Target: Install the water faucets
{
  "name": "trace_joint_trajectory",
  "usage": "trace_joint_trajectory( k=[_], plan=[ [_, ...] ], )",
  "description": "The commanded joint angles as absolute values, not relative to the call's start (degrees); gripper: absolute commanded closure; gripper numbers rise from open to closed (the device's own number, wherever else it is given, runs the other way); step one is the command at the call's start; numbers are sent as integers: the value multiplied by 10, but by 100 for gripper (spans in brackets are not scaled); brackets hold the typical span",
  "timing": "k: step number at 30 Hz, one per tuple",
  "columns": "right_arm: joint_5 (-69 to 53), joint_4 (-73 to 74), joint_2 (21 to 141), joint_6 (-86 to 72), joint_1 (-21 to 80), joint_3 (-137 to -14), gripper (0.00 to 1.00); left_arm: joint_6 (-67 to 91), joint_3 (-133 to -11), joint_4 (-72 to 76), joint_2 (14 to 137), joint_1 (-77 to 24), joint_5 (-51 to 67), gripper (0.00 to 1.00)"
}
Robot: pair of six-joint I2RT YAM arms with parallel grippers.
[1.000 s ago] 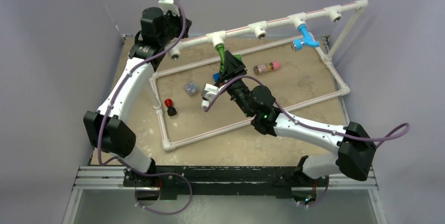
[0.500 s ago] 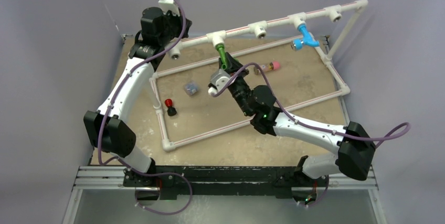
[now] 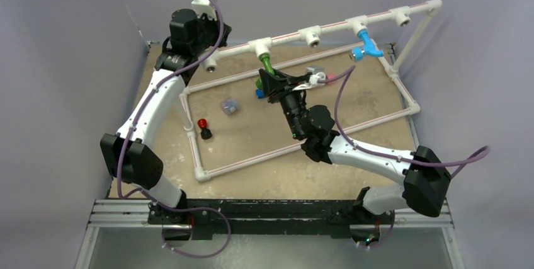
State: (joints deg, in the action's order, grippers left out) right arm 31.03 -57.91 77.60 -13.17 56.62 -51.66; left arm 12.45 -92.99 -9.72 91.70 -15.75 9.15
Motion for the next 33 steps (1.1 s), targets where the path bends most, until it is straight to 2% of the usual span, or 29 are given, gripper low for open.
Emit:
trace_joint_trajectory(
  k=[1, 7, 14, 22, 24, 30, 33],
  plan=[
    [320, -649, 772, -537, 572, -475, 100, 125, -879, -206, 960, -161, 110, 100],
    [340, -680, 796, -761, 565, -455, 100, 130, -873, -203, 959, -161, 118, 100],
    [286, -690, 809, -958, 549, -446, 100, 134, -875, -204, 953, -161, 120, 100],
    [273, -630, 783, -915, 546, -464, 98, 133, -870, -200, 948, -161, 117, 100],
    [279, -611, 771, -879, 545, -465, 90, 132, -870, -200, 947, -161, 115, 100],
    [312, -521, 721, -756, 545, -470, 52, 133, -868, -198, 949, -161, 113, 100],
    [315, -522, 693, -698, 540, -458, 39, 132, -868, -199, 951, -161, 111, 100]
  ],
)
